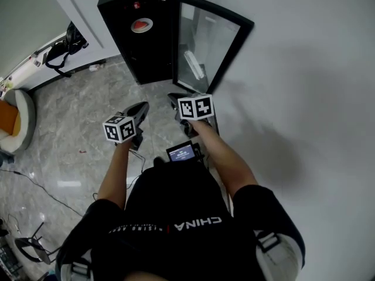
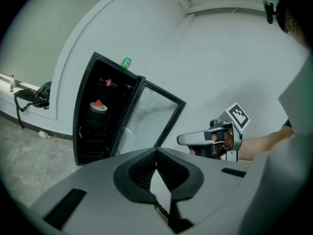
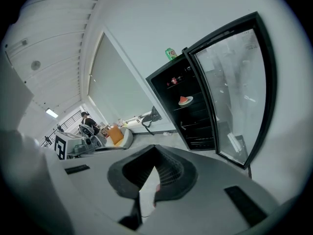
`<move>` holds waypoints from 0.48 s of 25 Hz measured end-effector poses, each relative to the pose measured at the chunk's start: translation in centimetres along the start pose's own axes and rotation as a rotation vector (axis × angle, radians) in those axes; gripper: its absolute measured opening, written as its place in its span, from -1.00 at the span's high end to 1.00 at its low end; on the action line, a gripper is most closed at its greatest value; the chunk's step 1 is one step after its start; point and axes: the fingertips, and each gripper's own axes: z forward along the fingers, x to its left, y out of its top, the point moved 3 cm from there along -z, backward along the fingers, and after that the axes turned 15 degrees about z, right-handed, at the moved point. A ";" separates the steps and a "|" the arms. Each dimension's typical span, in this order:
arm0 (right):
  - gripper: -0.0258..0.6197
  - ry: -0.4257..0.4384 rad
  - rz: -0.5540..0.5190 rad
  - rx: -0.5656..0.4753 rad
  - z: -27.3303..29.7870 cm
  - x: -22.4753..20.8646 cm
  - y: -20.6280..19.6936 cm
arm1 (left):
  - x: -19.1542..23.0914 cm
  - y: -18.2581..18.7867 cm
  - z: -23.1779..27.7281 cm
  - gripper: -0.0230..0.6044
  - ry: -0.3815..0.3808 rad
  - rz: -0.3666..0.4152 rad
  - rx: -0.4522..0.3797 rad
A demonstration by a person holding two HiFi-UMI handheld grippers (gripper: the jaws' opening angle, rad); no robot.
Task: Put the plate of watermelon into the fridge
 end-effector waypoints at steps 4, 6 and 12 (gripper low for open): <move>0.87 -0.012 -0.007 0.008 -0.1 -0.5 -0.6 | -0.1 -0.9 0.0 0.89 0.002 -0.012 0.016; 0.87 -0.018 -0.004 0.012 -0.2 -0.8 -0.8 | -0.1 -1.1 0.0 0.89 0.003 -0.014 0.015; 0.87 -0.030 -0.010 0.020 -0.5 -1.2 -0.8 | 0.6 -0.9 -0.4 0.89 0.045 -0.042 -0.013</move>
